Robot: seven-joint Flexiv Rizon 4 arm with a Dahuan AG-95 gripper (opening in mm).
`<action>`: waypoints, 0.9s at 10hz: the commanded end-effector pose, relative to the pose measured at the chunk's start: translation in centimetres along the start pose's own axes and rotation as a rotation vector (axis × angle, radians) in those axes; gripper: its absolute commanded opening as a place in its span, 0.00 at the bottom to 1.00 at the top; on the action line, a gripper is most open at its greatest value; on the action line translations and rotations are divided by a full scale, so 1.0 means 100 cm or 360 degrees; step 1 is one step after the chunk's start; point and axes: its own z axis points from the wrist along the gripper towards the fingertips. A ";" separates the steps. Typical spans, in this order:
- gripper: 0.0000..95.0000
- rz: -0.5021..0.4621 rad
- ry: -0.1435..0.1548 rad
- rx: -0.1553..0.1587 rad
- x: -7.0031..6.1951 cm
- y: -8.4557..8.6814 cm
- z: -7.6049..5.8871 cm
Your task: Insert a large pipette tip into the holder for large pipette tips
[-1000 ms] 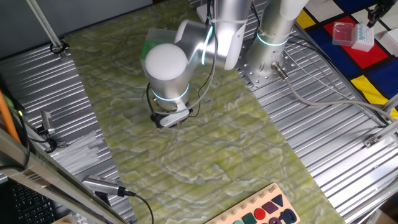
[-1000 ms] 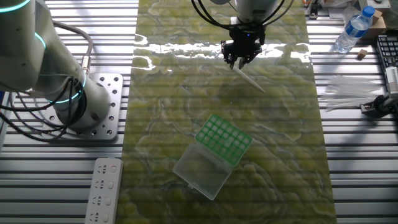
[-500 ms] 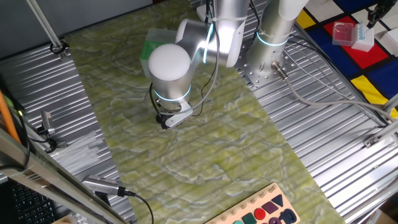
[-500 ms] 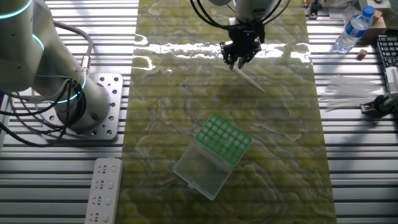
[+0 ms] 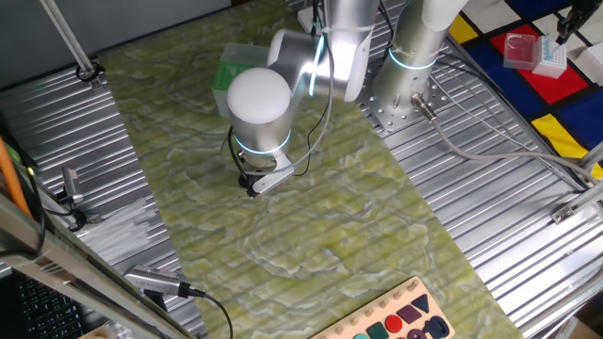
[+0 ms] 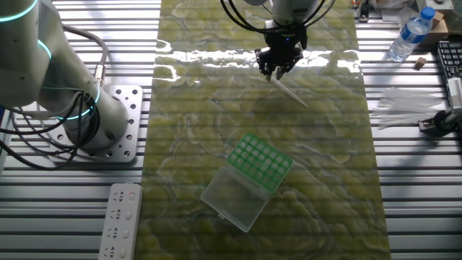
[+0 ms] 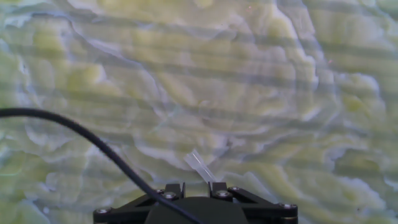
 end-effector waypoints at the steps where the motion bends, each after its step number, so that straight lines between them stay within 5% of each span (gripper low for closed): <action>1: 0.20 0.0014 0.0012 -0.0001 0.000 0.000 0.000; 9: 0.20 -0.0040 0.0095 -0.0011 0.003 0.000 -0.001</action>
